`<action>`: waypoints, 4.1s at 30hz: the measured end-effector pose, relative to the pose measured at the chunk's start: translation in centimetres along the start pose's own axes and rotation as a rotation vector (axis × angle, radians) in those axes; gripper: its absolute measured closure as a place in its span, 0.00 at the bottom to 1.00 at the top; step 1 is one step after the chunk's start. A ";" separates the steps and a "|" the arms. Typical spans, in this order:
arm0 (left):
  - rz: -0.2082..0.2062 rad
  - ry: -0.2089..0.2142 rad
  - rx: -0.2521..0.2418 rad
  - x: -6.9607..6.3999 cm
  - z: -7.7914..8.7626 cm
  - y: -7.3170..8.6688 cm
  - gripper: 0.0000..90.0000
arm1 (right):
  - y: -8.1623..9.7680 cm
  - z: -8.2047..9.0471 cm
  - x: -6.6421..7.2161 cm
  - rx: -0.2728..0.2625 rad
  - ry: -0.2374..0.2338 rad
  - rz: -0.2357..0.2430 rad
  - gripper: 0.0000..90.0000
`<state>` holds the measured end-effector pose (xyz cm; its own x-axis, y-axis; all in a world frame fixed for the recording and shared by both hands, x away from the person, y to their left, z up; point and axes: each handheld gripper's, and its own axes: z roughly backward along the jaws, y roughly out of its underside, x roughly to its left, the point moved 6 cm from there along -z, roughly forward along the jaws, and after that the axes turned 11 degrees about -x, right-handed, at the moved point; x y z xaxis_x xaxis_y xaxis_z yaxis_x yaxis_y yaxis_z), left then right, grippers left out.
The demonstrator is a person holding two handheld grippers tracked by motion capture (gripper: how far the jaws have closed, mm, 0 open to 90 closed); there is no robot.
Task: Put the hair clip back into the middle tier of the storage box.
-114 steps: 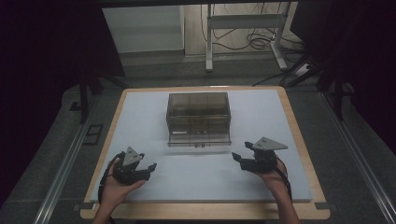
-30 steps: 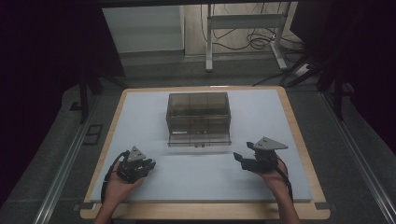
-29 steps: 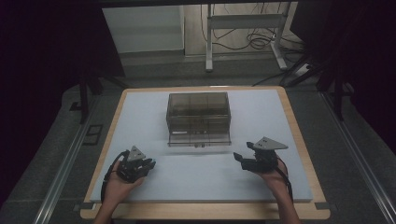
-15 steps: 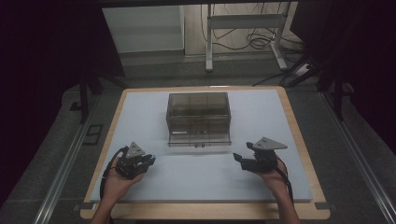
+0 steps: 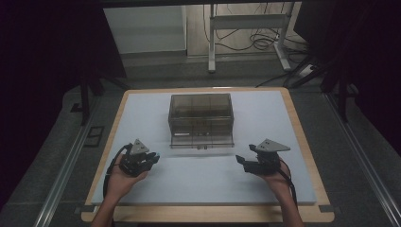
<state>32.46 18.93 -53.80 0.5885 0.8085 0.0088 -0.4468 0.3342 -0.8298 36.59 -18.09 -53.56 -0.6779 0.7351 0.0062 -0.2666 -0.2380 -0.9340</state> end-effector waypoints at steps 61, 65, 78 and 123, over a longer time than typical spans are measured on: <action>-0.030 0.051 -0.013 0.4 -4.0 -5.8 0.86 | 0.5 -0.3 0.0 0.029 -0.016 0.005 0.30; -0.045 0.054 -0.015 0.2 -4.4 -6.4 0.86 | 0.4 -0.3 0.0 0.028 -0.015 0.003 0.30; -0.054 0.062 -0.003 -0.1 -5.8 -7.4 0.86 | 0.5 -0.3 -0.1 0.029 -0.015 0.001 0.30; -0.055 0.081 0.058 -0.8 -10.2 -7.3 0.86 | 0.6 -0.4 -0.2 0.035 -0.014 0.006 0.30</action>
<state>42.16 10.92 -53.42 0.6649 0.7469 0.0060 -0.4495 0.4066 -0.7954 36.82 -18.15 -54.25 -0.6894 0.7244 0.0058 -0.2860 -0.2648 -0.9209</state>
